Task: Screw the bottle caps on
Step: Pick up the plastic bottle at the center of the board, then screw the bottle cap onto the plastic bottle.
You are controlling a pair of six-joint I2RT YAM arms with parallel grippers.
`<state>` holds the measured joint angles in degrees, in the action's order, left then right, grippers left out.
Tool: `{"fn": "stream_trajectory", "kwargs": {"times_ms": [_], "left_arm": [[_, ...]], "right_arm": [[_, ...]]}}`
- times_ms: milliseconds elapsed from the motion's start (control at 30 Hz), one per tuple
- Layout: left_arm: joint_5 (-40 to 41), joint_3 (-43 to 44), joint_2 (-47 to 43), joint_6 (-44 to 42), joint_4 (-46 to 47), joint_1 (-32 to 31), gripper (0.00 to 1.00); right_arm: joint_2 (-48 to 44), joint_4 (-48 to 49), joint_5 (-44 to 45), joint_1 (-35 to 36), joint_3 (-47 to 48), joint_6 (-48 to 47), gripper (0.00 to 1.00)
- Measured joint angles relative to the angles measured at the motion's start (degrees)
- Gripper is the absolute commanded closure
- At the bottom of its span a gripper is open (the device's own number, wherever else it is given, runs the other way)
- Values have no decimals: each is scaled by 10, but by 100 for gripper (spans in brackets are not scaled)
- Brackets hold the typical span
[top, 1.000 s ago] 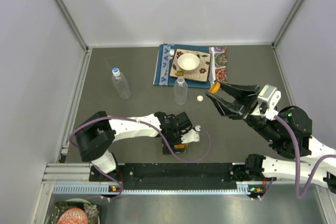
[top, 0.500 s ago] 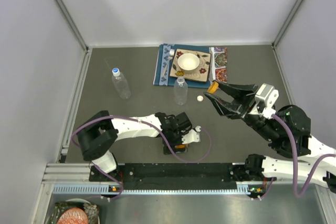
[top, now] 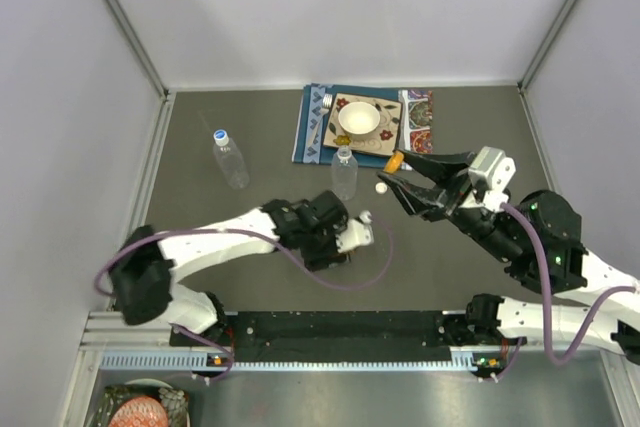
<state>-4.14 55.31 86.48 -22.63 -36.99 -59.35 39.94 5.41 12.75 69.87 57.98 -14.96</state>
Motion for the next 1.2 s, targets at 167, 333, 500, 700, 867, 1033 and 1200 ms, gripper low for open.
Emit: {"fn": "stream_trajectory", "kwargs": {"times_ms": [167,333,500,700,867,1033,1200], "left_arm": [[-10,73,-167,-2,-54,67,60],[-30,114,-345,-16,-89,98,67],[-62,114,-406,-11,-141,99,69],[-96,95,-413,-10,-183,119,70],[-124,95,-418,-24,-206,120,69],[-155,104,-417,-48,-224,120,70],[-175,105,-405,-60,-237,120,71]], "right_arm": [[35,-23,9,0,30,24,61],[68,-62,0,-9,56,68,64],[118,-143,-66,-52,106,126,64],[178,-290,-188,-71,191,139,63],[195,-370,-262,-71,220,124,63],[220,-404,-315,-71,221,104,63],[268,-416,-353,-71,221,90,68]]}}
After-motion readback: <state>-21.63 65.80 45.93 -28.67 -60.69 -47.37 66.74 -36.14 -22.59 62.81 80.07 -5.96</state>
